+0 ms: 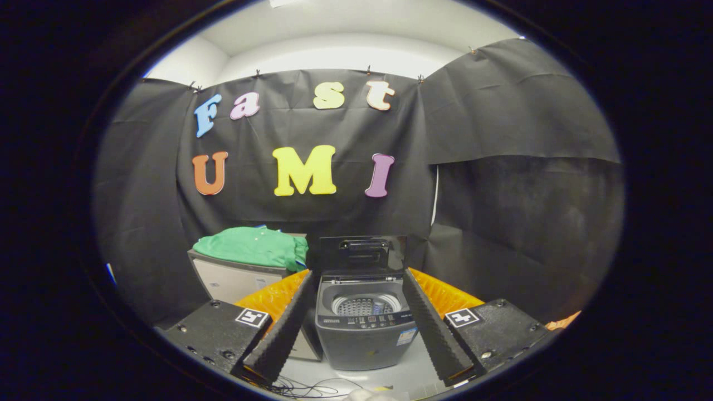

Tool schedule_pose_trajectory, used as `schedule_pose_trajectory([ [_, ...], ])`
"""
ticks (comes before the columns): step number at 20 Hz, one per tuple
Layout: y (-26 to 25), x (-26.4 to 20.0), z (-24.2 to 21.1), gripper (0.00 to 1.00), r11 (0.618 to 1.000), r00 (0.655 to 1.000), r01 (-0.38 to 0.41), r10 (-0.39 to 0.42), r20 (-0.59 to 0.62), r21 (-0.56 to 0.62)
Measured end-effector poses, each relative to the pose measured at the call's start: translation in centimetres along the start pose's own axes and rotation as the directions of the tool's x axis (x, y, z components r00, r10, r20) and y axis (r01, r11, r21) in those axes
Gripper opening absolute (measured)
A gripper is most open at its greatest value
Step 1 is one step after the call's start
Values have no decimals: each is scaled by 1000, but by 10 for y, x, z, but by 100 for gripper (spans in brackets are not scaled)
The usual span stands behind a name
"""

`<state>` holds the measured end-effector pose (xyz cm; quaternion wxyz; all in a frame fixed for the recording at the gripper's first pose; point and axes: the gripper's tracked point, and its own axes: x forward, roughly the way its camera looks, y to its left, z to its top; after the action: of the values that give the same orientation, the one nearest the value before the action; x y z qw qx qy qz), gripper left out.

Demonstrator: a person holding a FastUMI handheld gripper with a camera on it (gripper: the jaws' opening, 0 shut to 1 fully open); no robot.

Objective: Put the clothes into the washing machine and then close the washing machine lid.

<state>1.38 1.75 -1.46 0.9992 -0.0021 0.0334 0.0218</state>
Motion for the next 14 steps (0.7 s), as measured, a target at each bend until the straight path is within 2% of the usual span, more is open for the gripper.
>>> schedule_pose_trajectory([
  [7, 13, 8, 11, 100, 1000, 1000, -1, 1, 4, 1],
  [14, 47, 36, 53, 100, 1000, 1000, 0, 1, 28, -2],
])
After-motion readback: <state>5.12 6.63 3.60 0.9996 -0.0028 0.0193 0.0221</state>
